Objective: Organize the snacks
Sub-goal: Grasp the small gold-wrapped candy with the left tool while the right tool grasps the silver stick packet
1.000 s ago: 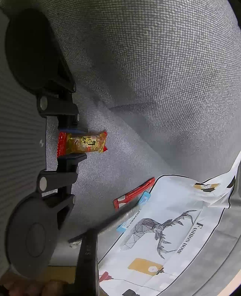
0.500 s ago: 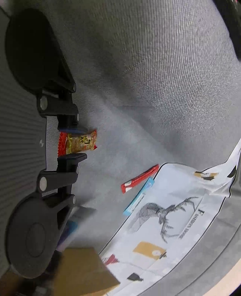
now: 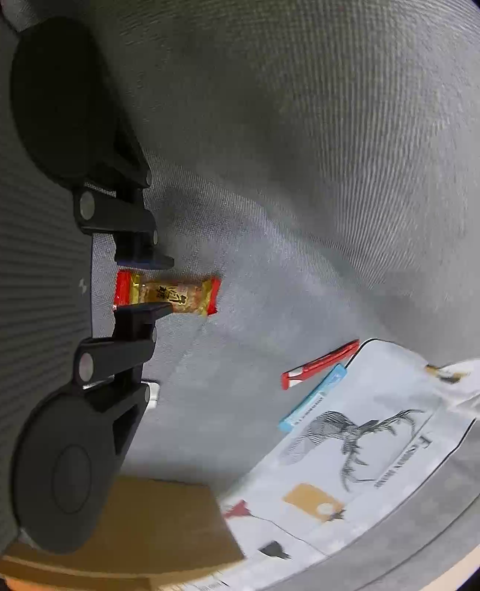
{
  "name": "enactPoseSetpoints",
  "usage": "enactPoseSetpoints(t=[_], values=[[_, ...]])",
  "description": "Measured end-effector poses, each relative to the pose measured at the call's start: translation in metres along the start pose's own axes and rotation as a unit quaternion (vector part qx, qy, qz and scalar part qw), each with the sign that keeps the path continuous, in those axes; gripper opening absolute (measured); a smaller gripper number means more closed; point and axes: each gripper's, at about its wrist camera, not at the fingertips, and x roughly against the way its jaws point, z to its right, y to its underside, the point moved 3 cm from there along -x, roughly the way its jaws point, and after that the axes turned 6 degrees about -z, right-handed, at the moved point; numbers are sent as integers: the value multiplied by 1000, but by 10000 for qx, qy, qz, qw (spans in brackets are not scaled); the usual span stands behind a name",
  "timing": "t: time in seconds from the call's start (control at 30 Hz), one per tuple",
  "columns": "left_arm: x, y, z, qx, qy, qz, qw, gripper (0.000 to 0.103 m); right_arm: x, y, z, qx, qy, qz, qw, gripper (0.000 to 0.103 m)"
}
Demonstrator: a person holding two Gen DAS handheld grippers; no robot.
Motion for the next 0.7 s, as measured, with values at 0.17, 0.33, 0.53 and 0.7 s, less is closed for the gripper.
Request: enactPoseSetpoints(t=[0.17,0.33,0.53,0.7], values=[[1,-1,10,-338,-212,109,9991,30,-10,-5,4,-36,56,10,10000,47],[-8,2,26,-697,-549,128,9960,41,-26,-5,1,97,121,-181,9997,47],[-18,6,41,-1079,-868,207,9901,41,-32,-2,-8,631,434,-152,9969,36],[-20,6,42,-1086,-919,248,9895,38,-29,-1,-10,652,416,-80,9970,27]])
